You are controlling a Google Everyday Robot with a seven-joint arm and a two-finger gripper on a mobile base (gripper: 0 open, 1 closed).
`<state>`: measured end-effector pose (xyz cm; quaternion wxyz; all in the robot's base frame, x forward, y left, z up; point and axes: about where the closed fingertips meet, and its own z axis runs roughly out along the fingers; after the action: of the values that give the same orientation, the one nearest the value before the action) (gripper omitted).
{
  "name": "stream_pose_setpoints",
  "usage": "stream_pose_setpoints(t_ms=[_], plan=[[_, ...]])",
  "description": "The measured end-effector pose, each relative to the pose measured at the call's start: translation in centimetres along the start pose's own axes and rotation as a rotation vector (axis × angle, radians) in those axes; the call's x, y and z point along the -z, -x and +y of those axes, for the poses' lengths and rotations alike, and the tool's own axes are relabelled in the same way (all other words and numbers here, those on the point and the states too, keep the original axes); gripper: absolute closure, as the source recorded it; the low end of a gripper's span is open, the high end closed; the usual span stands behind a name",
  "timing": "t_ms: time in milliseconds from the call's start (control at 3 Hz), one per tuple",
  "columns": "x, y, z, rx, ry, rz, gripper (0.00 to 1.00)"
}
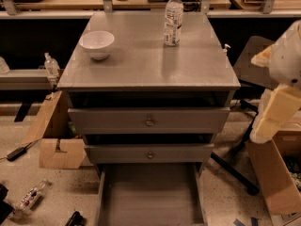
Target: Close bottom drawer
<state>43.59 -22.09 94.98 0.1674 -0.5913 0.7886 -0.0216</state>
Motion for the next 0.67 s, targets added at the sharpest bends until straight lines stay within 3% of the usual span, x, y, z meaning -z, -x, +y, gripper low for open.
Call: stream_pose_setpoints(t_ms=[333,667], plan=[[-5.3,-2.7,3.3,-0.05,0.028,-0.083,0.0],[-12.9,-6.1,6.9,-0.074,0.068,-0.125,0.0]])
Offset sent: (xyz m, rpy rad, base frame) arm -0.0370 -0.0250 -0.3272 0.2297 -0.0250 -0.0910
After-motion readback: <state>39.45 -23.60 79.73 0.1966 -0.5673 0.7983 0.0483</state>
